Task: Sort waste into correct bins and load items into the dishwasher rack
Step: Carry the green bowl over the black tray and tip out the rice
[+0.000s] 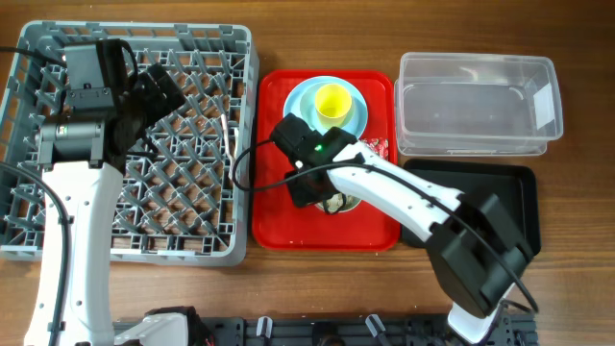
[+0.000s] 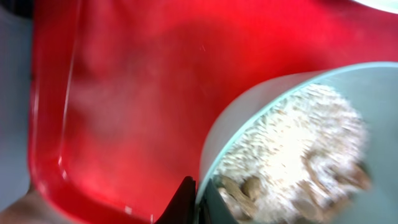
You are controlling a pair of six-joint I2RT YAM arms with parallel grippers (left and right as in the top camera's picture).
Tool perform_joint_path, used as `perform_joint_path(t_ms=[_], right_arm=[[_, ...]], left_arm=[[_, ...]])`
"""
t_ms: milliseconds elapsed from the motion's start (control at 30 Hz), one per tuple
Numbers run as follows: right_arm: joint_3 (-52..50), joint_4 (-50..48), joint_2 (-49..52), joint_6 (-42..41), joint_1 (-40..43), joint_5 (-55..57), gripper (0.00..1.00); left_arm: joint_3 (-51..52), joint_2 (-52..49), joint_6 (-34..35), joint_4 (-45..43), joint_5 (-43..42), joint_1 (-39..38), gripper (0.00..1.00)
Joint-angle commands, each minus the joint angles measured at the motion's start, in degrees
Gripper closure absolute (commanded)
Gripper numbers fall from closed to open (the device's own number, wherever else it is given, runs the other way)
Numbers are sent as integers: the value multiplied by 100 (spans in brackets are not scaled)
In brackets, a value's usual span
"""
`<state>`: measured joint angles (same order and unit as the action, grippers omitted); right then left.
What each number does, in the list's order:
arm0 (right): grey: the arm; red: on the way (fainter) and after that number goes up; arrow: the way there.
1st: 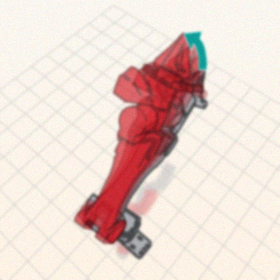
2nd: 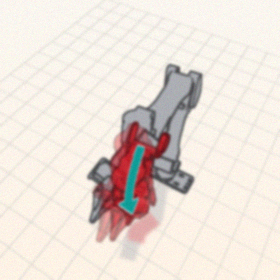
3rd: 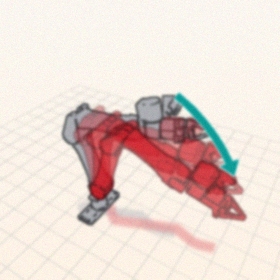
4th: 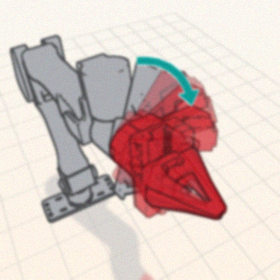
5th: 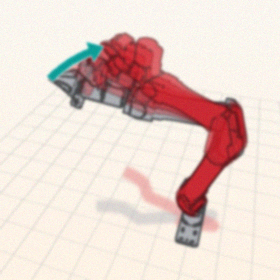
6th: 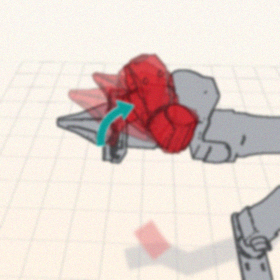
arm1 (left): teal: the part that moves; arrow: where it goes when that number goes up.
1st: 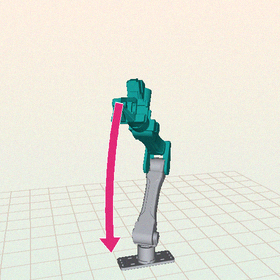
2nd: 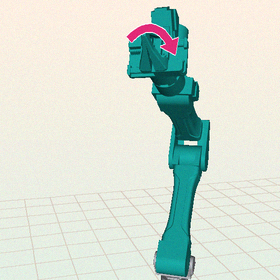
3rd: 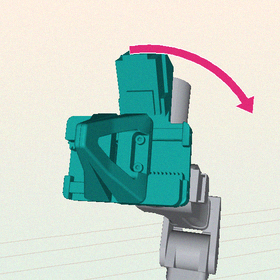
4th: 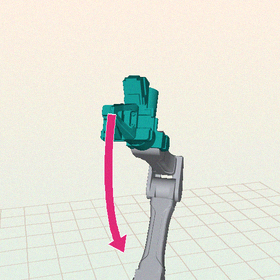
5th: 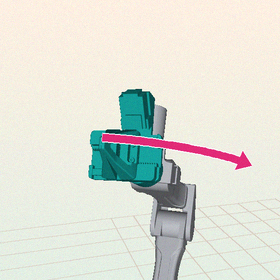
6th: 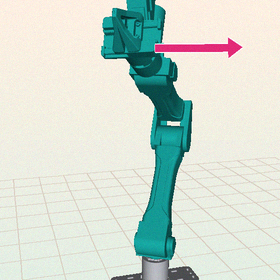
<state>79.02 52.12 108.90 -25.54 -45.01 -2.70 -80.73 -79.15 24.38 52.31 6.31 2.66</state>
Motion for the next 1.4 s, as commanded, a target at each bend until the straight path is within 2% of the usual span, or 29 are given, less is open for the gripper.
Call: perform_joint_path(t_ms=[0, 200, 333, 533, 633, 700, 767, 867, 967, 1067, 1267, 1367], right_arm=[[264, 363, -625, -162, 9, 166, 96], [267, 1204, -1661, -345, 264, 448, 96], [260, 1685, -2122, -258, 988, 345, 96], [-98, 1801, -2682, 944, 2664, -966, 96], [-501, 1775, -2957, 1659, 3766, -1799, 96], [-754, 1652, -3053, 2031, 4358, -2524, 96], [-1237, 1609, -3075, 2973, 5436, -4124, 96], [-1961, 1698, -3075, 3875, 6393, -5283, 96], [-2470, 1766, -3075, 4568, 7125, -5702, 96], [-2914, 1790, -3075, 5740, 7947, -6706, 96], [-3379, 1714, -3069, 6463, 9221, -6966, 95], [-3379, 1714, -3069, 6461, 9385, -7272, 96]], left_arm=[[-17, 39, 74, -15, -2, 24, 0], [-17, 39, 72, -15, -2, 24, 0], [-17, 39, 72, -15, -2, 24, 0], [-17, 39, 72, -15, -2, 24, 0], [-17, 39, 72, -15, -2, 24, 0], [-17, 39, 72, -15, -2, 24, 0], [-17, 39, 72, -15, -2, 24, 0], [-17, 39, 74, -15, -2, 24, 0], [-17, 39, 72, -15, -2, 24, 0], [-17, 39, 72, -15, -2, 24, 0], [-17, 39, 72, -15, -2, 24, 0], [-17, 39, 74, -15, -2, 24, 0]])
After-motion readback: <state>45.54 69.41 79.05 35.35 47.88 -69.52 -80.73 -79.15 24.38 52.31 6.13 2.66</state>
